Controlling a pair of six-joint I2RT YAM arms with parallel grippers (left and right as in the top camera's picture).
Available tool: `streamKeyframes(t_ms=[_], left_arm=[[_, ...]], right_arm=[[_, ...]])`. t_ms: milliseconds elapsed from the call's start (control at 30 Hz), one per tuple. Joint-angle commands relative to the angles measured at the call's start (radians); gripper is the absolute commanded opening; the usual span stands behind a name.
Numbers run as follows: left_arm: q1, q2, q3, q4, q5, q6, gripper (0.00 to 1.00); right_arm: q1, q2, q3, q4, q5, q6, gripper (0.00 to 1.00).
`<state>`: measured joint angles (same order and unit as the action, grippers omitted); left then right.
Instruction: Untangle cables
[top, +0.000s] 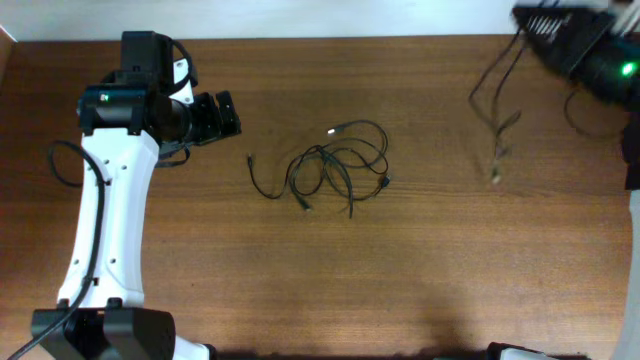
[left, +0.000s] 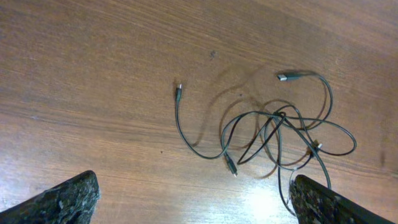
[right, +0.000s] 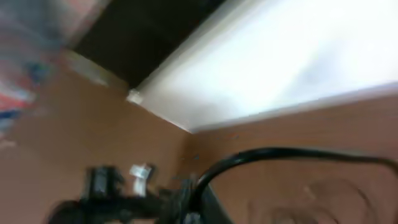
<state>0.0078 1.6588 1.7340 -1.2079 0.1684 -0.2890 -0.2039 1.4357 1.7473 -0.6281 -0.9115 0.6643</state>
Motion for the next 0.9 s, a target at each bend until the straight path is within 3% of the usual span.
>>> streamKeyframes(t_ms=[0,167,367,600,867], left_arm=[[0.002,0.004,0.008,0.003,-0.005,-0.003,0.99],[0.002,0.004,0.008,0.003,-0.005,-0.003,0.99],[0.002,0.004,0.008,0.003,-0.005,-0.003,0.99],[0.002,0.004,0.008,0.003,-0.005,-0.003,0.99],[0.002,0.004,0.008,0.003,-0.005,-0.003,0.99]], right_arm=[[0.000,0.026,0.003,-0.238,0.208,-0.250,0.04],[0.000,0.116,0.003,-0.573,0.407,-0.350,0.04],[0.001,0.276,0.003,-0.812,0.435,-0.455,0.04],[0.030,0.453,-0.001,-0.907,0.605,-0.455,0.04],[0.089,0.485,-0.100,-0.865,0.751,-0.455,0.04]])
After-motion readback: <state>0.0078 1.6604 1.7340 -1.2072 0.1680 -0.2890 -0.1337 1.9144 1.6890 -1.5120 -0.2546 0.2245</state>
